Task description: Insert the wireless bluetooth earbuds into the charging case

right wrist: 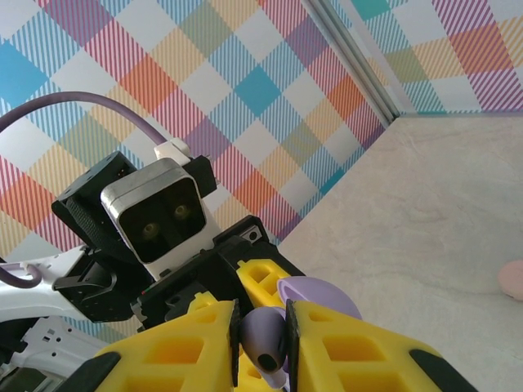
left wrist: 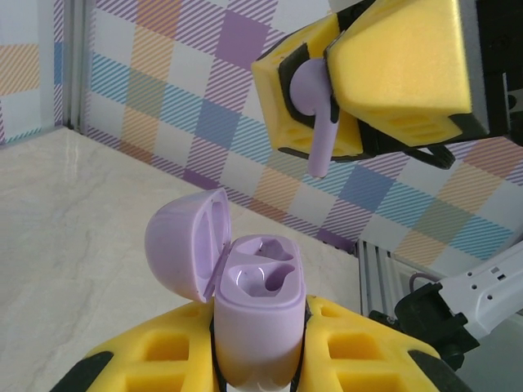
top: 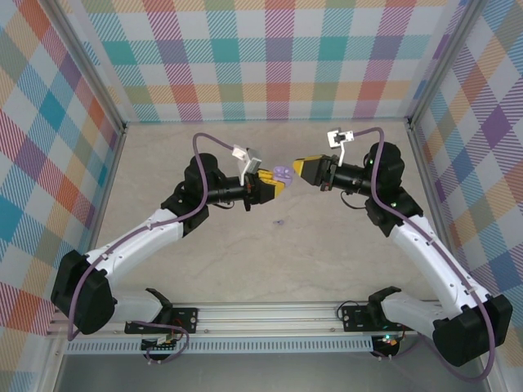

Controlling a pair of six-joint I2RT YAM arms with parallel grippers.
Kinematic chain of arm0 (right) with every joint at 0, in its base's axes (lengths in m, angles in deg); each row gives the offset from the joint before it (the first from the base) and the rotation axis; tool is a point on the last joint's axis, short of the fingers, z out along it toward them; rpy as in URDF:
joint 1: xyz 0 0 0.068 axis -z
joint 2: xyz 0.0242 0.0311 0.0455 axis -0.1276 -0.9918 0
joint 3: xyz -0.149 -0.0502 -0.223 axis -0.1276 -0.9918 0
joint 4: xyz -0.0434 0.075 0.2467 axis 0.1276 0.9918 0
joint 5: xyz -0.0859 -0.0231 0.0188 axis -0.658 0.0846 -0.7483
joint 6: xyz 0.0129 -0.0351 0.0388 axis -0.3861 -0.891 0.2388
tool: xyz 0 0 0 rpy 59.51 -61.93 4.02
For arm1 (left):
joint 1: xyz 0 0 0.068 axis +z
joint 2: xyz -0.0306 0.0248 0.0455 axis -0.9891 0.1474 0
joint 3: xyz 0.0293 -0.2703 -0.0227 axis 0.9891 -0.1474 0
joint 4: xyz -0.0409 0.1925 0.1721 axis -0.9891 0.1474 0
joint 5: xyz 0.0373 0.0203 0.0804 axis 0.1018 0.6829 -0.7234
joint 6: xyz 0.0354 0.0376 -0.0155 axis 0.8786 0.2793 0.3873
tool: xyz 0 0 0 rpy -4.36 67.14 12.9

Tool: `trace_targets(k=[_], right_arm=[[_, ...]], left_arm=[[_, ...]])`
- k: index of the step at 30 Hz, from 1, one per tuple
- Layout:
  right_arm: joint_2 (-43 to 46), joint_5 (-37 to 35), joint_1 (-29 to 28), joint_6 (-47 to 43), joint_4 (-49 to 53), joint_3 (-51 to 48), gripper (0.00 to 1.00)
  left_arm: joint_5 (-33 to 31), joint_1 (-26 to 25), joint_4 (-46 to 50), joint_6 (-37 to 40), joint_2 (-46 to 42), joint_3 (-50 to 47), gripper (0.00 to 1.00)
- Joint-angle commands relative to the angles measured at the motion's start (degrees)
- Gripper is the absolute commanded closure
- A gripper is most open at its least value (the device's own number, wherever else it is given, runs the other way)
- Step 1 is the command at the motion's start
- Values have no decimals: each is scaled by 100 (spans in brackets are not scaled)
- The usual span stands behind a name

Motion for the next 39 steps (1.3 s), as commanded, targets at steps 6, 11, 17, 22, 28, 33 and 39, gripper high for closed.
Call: trace_targets(k=[6,11,17,22,28,33,39], right_arm=[[89,-521,-252,-175,-282,146,78],[103,-740,-349,-188,-311,102,78],[89,-821,-409,-183,-351,97,78],[72,-843,-441,-187,-363,100,78],[19,-851,-483,-204,-382,119,78],[-38,-911,-519,-224,-404,144,78],[-142,-922,-544,-223,-464,172,78]], left_arm=[[-170,-132,24,49,-134,274,92],[-310,-170,-4,23,-149,280,93],[-408,-179,-69,-8,-179,250,93],[-493,-174,-122,-51,-206,209,94],[-488,-178,-157,-74,-204,205,94],[-387,-187,-228,-157,-205,204,94],[-358,-186,-252,-206,-221,230,94]])
